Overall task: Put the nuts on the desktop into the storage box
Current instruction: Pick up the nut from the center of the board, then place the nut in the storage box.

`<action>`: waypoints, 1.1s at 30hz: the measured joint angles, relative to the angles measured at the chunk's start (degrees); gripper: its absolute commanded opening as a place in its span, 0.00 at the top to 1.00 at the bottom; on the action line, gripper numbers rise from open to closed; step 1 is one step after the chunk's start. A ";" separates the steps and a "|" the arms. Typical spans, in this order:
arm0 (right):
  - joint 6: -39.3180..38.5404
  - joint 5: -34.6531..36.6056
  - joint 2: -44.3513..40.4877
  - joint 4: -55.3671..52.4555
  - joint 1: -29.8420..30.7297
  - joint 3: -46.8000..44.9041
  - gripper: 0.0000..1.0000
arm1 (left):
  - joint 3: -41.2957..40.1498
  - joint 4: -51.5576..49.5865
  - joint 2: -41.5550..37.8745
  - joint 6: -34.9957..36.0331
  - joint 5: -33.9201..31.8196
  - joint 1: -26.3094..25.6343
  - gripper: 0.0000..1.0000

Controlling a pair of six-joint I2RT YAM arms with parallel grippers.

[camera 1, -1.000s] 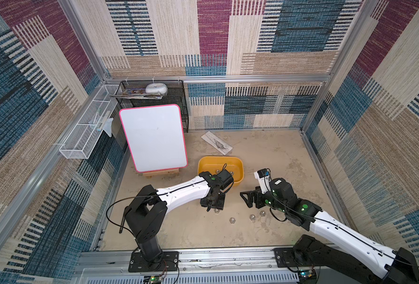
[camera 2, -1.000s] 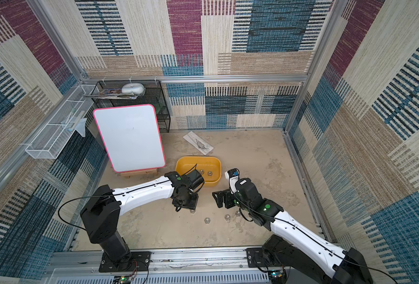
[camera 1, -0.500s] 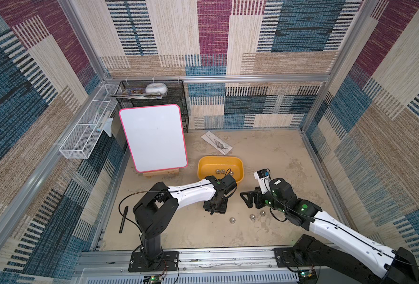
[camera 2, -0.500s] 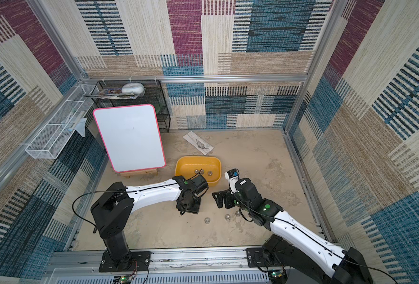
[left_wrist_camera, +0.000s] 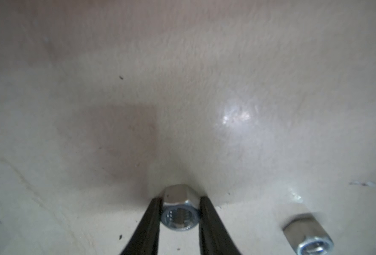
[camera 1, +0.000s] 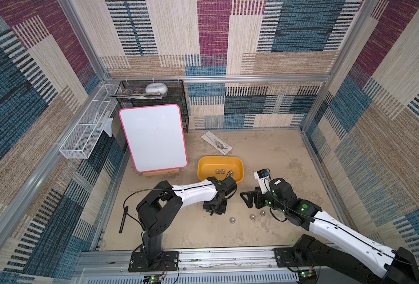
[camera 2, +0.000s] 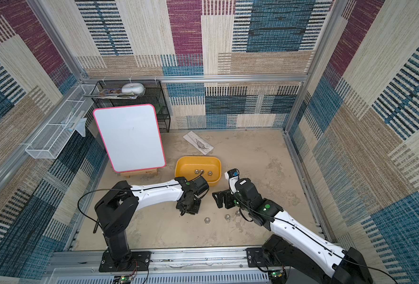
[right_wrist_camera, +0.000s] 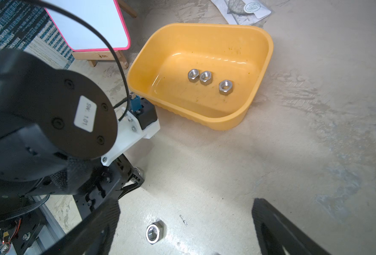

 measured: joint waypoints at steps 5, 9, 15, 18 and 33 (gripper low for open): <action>0.00 0.00 0.00 0.00 0.00 0.00 0.01 | 0.02 -0.22 -0.28 -0.07 -0.02 -0.04 0.84; 0.00 0.00 0.04 0.00 0.00 -0.02 0.01 | 1.64 -1.05 -0.31 0.04 -0.31 -0.02 0.83; 0.02 0.00 -0.13 0.00 0.00 -0.04 0.01 | 9.90 -5.29 -0.52 2.21 -2.19 0.57 0.83; 0.02 0.00 -0.46 0.00 0.00 -0.04 0.01 | 15.72 -8.11 -0.37 3.65 -3.43 1.88 0.82; 0.24 -0.13 -2.01 0.00 0.00 -0.09 0.01 | 46.14 -15.67 16.13 10.51 -2.08 11.58 0.82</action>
